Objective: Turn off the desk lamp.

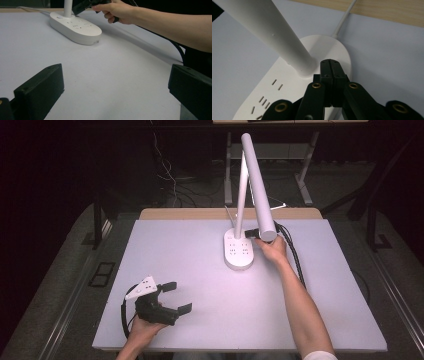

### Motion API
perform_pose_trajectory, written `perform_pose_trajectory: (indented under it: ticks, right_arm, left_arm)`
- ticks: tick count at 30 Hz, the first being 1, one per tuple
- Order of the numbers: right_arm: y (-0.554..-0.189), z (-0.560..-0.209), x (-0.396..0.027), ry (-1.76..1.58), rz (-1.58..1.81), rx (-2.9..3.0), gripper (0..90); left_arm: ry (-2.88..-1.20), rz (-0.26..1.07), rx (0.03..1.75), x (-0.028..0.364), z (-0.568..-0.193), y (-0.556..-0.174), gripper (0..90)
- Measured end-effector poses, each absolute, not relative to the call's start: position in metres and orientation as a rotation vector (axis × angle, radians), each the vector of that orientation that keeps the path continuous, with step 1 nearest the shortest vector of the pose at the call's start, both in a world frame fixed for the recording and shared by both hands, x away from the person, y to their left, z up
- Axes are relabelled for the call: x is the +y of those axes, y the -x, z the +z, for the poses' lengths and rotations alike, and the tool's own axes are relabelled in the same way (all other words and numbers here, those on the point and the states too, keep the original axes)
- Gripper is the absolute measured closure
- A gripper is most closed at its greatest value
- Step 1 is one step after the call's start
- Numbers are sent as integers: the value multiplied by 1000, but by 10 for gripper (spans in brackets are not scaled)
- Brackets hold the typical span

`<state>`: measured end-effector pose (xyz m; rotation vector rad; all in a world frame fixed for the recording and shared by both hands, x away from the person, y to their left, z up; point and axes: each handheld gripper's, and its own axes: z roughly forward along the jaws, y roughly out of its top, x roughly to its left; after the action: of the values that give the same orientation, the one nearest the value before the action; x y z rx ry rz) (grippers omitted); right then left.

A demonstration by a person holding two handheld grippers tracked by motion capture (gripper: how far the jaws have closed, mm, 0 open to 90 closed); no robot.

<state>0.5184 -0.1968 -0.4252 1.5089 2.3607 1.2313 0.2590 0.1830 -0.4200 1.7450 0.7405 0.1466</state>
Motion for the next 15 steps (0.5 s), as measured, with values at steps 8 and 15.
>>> perform_pose_trajectory:
  ticks: [8, 15]
  right_arm:
    - [-519, -427, -196, -1514, 1256, 2353, 900]
    - [-516, -428, -192, -1489, 1214, 2327, 900]
  left_arm:
    - [-1747, 145, 740, 182, -420, -259, 0]
    - [-1751, 146, 737, 181, -420, -258, 0]
